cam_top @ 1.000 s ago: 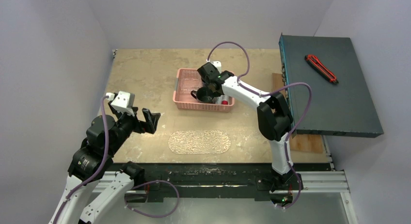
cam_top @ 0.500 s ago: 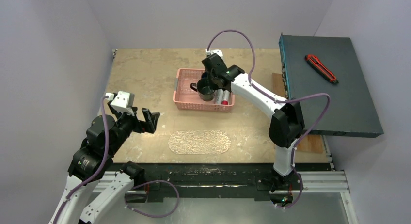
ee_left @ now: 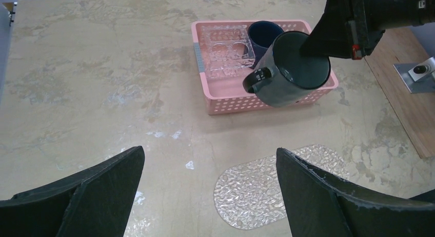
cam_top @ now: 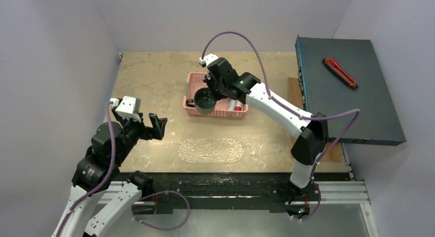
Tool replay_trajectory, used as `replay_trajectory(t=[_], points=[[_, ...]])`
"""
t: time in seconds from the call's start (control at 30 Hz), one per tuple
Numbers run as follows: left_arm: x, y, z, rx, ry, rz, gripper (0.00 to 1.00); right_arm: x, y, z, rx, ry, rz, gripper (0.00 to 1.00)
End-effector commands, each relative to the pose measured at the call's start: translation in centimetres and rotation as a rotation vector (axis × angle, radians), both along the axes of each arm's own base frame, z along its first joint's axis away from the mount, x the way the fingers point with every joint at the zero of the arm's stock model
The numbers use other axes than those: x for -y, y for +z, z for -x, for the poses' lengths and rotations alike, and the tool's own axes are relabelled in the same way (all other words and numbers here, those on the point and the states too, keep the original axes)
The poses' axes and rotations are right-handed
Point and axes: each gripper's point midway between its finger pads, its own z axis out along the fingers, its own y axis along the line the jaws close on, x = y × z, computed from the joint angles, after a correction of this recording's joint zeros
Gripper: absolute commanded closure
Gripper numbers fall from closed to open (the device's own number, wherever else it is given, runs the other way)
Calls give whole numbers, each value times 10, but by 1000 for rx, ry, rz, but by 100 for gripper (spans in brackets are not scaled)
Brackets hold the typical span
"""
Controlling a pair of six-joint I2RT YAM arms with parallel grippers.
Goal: Prepare toiletry sets of a toothbrush and toothpaste on the tray
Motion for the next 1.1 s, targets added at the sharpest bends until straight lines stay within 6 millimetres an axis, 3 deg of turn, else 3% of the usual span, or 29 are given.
replay_trajectory(t=[0.0, 0.6, 1.07], points=[[-9, 18, 1, 57, 37, 7, 0, -32, 33, 26, 66, 196, -54, 100], [-28, 25, 6, 105, 126, 28, 0, -88, -37, 91, -55, 523, 78, 100], [-38, 29, 9, 135, 173, 44, 0, -120, -78, 119, -102, 600, 109, 100]])
